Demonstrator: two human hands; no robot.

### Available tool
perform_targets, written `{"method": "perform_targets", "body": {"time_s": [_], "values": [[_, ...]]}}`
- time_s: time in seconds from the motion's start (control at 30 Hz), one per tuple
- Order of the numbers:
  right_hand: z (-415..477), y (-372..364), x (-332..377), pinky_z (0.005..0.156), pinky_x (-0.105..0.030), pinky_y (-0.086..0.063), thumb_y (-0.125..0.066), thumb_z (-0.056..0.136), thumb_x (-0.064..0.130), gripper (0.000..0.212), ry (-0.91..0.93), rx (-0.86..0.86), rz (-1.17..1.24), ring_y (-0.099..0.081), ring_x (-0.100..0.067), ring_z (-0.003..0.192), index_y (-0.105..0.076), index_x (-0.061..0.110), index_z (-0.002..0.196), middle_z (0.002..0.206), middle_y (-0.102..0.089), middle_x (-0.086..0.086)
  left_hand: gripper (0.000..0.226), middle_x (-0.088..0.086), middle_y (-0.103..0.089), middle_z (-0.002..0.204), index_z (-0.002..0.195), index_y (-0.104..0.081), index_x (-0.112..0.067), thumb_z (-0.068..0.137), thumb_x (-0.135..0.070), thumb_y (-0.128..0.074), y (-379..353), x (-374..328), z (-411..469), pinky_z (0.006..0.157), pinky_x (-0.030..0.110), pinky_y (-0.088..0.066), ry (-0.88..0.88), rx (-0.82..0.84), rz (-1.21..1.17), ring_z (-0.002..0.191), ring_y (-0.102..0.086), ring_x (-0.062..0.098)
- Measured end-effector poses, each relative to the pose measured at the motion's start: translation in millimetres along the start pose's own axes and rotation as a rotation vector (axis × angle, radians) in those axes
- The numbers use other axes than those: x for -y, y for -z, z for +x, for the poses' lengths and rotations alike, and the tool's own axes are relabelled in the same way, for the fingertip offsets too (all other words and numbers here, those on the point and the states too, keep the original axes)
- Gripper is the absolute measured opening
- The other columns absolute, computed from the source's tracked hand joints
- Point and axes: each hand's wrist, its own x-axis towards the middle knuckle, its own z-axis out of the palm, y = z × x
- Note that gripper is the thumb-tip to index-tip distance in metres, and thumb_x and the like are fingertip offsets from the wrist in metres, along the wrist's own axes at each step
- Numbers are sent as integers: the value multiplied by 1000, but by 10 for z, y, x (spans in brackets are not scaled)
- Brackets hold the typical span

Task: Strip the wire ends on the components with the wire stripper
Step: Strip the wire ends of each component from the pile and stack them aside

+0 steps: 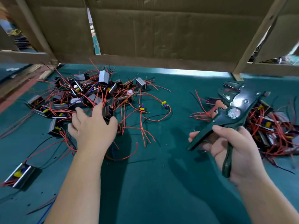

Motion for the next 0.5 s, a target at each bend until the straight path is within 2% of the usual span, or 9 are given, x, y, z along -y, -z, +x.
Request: {"method": "perform_targets", "body": {"time_s": [0.07, 0.17, 0.3, 0.4, 0.5], "values": [[-6, -6, -12, 65, -56, -56, -52, 75, 6, 53, 5, 28, 2, -67, -42, 73, -51, 12, 129, 83, -66, 0, 51, 16, -27, 154, 140, -41, -34, 91, -45, -46, 9, 11, 5, 113, 53, -6, -21, 1, 33, 143, -15, 33], [-29, -3, -53, 63, -51, -56, -51, 76, 7, 46, -10, 62, 33, -68, -42, 72, -56, 17, 121, 87, -70, 3, 39, 7, -50, 135, 127, -55, -30, 90, -42, -47, 36, -9, -6, 111, 57, -8, -38, -39, 20, 131, -31, 32], [-52, -29, -87, 62, -48, -56, -49, 77, 7, 54, -23, 76, 28, -67, -41, 71, -54, 19, 130, 101, -70, 3, 37, -4, -57, 127, 125, -58, -30, 89, -39, -54, 71, -73, -17, 111, 55, -8, -87, -204, -183, 126, -38, 26], [-54, -20, -104, 62, -50, -55, -49, 77, 7, 57, -30, 76, 29, -67, -43, 72, -52, 16, 133, 108, -69, 2, 39, -16, -54, 109, 128, -56, -31, 89, -35, -57, 110, -103, -60, 108, 51, -9, -203, -369, -338, 121, -40, 19], [-52, -15, -116, 62, -50, -55, -52, 75, 9, 59, -34, 85, 37, -67, -43, 72, -51, 15, 134, 114, -68, 1, 30, -21, -57, 102, 123, -59, -35, 94, -32, -51, 149, -97, -101, 98, 42, -16, -268, -468, -424, 111, -39, 11]]}}
